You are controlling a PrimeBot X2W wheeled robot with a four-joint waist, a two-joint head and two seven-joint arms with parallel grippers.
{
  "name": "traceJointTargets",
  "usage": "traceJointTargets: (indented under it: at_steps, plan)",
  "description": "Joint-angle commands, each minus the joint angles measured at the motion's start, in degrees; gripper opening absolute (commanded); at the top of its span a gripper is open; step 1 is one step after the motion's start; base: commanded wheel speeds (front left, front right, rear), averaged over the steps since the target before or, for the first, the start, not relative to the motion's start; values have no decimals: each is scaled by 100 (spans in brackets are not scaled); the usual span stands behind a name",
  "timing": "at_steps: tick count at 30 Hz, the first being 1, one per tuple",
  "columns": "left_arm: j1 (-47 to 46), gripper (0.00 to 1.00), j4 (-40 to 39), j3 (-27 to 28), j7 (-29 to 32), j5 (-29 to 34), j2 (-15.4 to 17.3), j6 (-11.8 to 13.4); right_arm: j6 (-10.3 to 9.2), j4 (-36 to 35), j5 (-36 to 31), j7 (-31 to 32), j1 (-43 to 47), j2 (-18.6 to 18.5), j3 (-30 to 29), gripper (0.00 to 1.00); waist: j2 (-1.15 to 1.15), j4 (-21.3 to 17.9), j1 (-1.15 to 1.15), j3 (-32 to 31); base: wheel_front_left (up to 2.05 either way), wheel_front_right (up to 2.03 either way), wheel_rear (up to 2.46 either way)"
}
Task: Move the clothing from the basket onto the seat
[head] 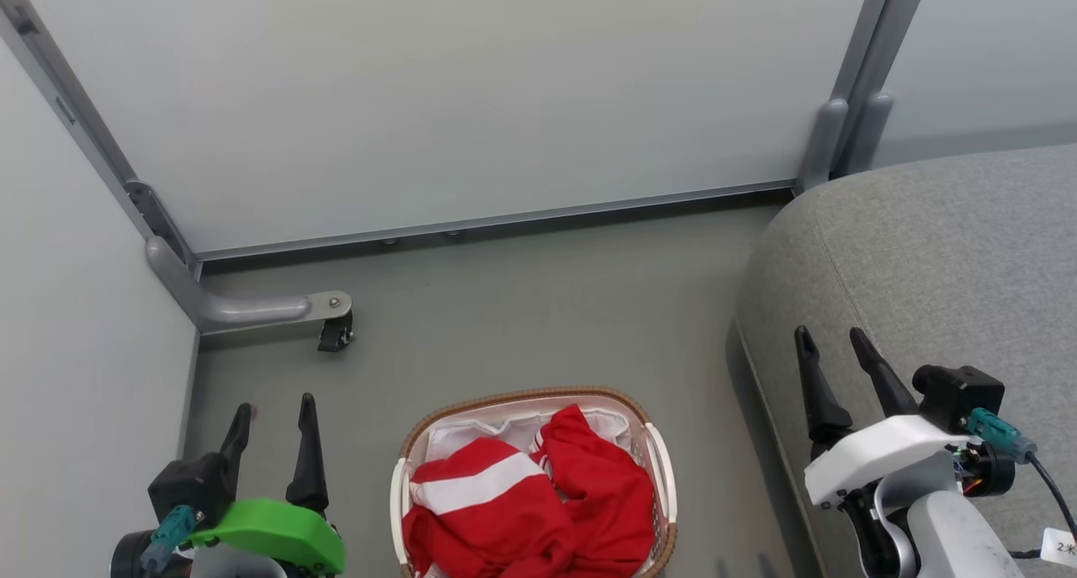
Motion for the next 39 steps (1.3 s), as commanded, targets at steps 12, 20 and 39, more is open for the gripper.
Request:
traceJointTargets:
  at_steps: [12, 20, 39]
  plan:
    - [254, 100, 52, 207, -183, 496, -145, -15, 2, 188, -656, -193, 110, 20, -42, 100, 0, -29, 0, -52, 0, 0, 0]
    - [303, 100, 93, 127, -272, 799, -195, -80, 2, 190, -1001, -282, 82, 33, -47, 100, 0, -64, 0, 137, 0, 0, 0]
    - [-1343, 100, 696, -686, -395, 727, -206, -295, 1, -788, -1301, -410, -1158, 35, 34, 100, 0, -431, 0, 2299, 0, 0, 0]
